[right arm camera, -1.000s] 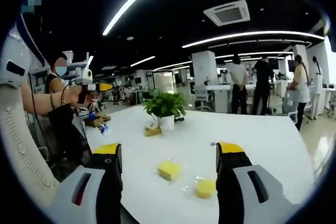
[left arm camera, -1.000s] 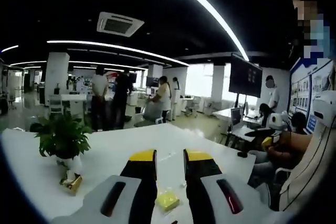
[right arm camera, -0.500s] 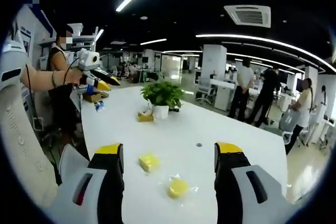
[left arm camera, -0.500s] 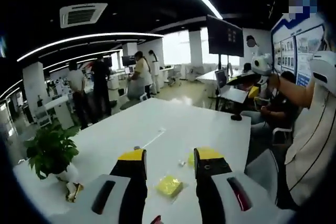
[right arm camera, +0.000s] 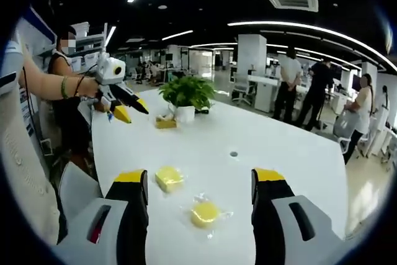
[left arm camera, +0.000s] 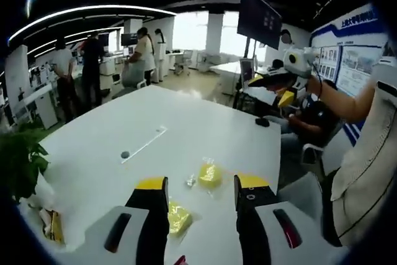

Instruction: Compare the silicone blocks by pressing each to a similar depth, holding the contact briefly, and releasing to observe deformation and rebound differences across the visible hardness samples.

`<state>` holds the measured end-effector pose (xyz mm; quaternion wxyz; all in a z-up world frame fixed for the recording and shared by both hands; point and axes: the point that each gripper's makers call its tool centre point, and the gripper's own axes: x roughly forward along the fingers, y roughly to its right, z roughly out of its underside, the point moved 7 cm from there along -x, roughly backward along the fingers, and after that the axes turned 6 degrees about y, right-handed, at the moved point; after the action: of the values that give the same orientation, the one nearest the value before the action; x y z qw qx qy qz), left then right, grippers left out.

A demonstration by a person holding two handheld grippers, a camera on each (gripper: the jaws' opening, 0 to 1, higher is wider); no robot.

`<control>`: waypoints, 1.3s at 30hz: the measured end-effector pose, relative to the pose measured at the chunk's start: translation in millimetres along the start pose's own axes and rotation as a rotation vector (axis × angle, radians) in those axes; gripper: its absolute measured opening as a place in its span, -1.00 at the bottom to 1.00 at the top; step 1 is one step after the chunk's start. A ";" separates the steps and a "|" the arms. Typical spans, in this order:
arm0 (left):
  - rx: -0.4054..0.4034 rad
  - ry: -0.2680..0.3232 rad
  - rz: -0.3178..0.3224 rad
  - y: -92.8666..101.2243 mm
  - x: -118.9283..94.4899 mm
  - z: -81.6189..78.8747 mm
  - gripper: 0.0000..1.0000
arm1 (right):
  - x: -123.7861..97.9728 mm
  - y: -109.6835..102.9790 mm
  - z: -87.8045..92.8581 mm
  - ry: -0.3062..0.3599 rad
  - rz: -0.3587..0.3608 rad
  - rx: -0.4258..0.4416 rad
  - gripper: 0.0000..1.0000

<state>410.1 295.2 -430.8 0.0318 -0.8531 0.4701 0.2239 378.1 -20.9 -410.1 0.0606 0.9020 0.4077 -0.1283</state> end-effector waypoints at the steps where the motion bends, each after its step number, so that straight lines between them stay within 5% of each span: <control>1: -0.017 -0.006 -0.013 -3.9 8.5 3.0 -0.11 | 2.1 1.9 3.7 -0.005 0.000 0.003 0.26; 4: -0.110 -0.007 -0.016 -8.3 26.7 10.0 0.02 | 5.4 4.2 10.3 0.001 -0.006 0.037 0.28; 9: -0.373 0.032 0.004 -15.4 64.0 25.8 -0.07 | 9.2 7.5 24.9 0.008 -0.001 0.088 0.28; 17: -0.670 0.053 0.013 -23.5 115.1 58.1 0.01 | 9.0 14.7 53.0 -0.009 0.025 0.167 0.29; 26: -1.014 0.071 -0.096 -18.9 180.5 116.1 0.08 | 4.9 15.0 71.1 0.103 0.045 0.262 0.29; 32: -1.166 0.114 -0.138 -20.4 204.1 136.3 0.12 | 2.1 15.0 78.3 0.129 0.047 0.309 0.32; 39: -1.252 0.120 -0.166 -25.6 217.5 152.4 0.10 | -2.0 25.1 87.5 0.129 0.083 0.335 0.30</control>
<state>476.9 178.4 -661.3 -0.4825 -0.7548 0.1831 0.4050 379.8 -57.7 -493.4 -0.1112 0.9219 0.3462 -0.1338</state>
